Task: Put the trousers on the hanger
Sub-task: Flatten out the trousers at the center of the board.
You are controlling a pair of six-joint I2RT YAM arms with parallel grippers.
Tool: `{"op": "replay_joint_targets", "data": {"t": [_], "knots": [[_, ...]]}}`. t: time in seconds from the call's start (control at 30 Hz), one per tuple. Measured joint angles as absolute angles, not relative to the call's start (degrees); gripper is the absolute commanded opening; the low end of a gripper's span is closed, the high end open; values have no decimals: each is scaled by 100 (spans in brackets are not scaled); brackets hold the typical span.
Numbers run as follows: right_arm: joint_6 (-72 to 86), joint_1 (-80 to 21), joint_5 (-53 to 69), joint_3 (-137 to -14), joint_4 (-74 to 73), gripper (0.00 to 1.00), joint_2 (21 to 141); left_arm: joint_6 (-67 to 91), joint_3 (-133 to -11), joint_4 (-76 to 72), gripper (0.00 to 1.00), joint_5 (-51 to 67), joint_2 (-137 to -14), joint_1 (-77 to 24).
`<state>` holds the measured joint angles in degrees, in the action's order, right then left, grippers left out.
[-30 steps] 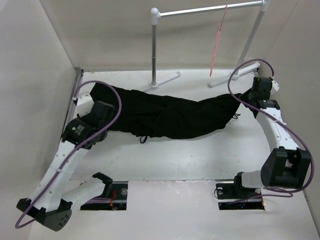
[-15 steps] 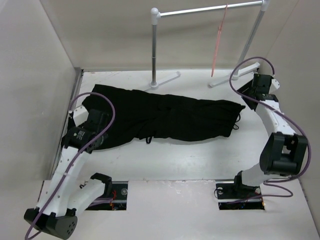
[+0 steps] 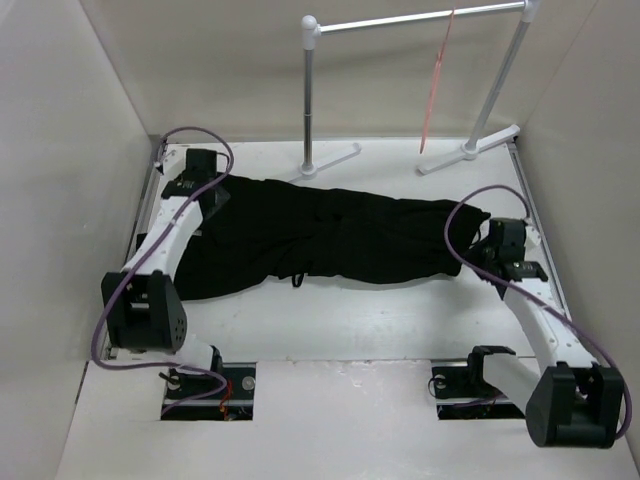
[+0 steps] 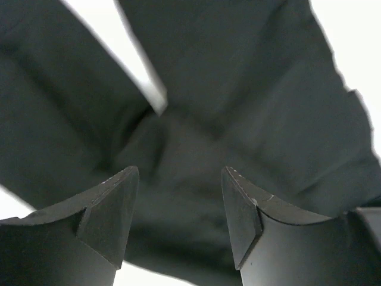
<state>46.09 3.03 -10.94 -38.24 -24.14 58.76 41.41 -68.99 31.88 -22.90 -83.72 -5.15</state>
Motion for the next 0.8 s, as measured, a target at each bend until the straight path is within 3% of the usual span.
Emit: {"op": "replay_joint_targets", "data": {"t": [0.2,0.33,0.4,0.5,0.53,0.63,0.8], "knots": [[4860,-121,-1037,-3177,-2961,64,5122,4136,-7664,2475,50,-1826,-9535,-145],[4838,-115,-1011,-3190,-2766,63,5756,4136,-7664,2327,48,-1656,-10055,12],[4757,-115,-996,-3275,-2587,58,6425,4141,-7658,2270,47,-1623,-10245,93],[4646,-115,-921,-3479,-2314,24,7341,4163,-7653,2163,45,-1592,-10453,226],[4637,-117,-915,-3579,-2233,17,7550,4176,-7653,2128,45,-1586,-10508,259],[4576,-132,-972,-3782,-2062,9,7605,4217,-7653,2012,44,-1588,-10680,366],[4370,-429,-1251,-4285,-2853,9,6423,4252,-7673,1927,42,-1669,-10980,545]]}}
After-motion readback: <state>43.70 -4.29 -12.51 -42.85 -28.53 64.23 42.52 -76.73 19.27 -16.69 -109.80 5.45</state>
